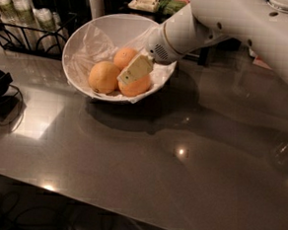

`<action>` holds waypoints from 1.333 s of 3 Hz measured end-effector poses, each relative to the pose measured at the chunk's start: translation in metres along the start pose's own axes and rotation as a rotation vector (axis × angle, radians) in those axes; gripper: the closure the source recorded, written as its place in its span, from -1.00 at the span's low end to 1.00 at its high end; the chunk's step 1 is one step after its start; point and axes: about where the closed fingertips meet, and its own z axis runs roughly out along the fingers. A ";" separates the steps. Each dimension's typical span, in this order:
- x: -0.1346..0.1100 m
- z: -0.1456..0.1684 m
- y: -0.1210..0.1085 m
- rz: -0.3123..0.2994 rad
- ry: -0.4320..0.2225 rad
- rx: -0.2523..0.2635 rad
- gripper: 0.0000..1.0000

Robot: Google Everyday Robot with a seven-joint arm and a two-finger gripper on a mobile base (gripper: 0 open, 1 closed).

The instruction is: Pick orange from white bowl

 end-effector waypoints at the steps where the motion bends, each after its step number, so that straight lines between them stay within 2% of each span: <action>1: 0.000 0.000 0.000 0.000 0.000 -0.001 -0.68; 2: 0.003 0.004 0.004 0.007 0.009 -0.015 -0.58; 3: 0.009 0.008 0.008 0.026 0.019 -0.020 -0.26; 4: 0.015 0.010 0.012 0.044 0.029 -0.020 -0.42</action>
Offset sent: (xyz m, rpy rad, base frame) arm -0.0056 0.0028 -0.0148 -0.0028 0.0527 0.0069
